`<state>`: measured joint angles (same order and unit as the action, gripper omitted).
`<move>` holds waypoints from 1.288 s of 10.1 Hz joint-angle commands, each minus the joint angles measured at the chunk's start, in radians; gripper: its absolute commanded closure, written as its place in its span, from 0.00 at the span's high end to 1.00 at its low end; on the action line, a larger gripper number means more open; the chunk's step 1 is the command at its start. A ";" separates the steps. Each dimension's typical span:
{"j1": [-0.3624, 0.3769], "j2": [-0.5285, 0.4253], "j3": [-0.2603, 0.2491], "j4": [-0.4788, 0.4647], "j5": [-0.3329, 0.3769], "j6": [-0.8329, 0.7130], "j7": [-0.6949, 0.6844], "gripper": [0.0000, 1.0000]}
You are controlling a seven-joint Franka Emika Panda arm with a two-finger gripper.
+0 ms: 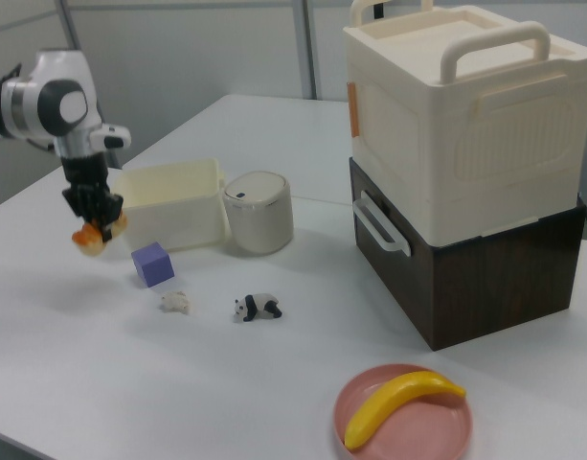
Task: Put the bread in the basket
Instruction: 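Lift the bread and carry it over the white basket, then lower the bread into the basket beside the yellow sponge and release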
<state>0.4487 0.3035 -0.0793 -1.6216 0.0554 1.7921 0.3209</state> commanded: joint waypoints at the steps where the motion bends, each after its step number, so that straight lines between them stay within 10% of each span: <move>1: -0.068 -0.001 -0.007 0.094 0.073 0.102 0.029 0.00; 7: -0.094 0.153 -0.007 0.126 0.041 0.532 0.472 0.15; 10: -0.078 0.183 -0.005 0.123 0.017 0.533 0.481 1.00; 13: -0.077 0.187 -0.005 0.123 0.015 0.532 0.491 1.00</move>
<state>0.3623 0.4874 -0.0789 -1.5074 0.0921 2.3125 0.7759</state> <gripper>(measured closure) 0.057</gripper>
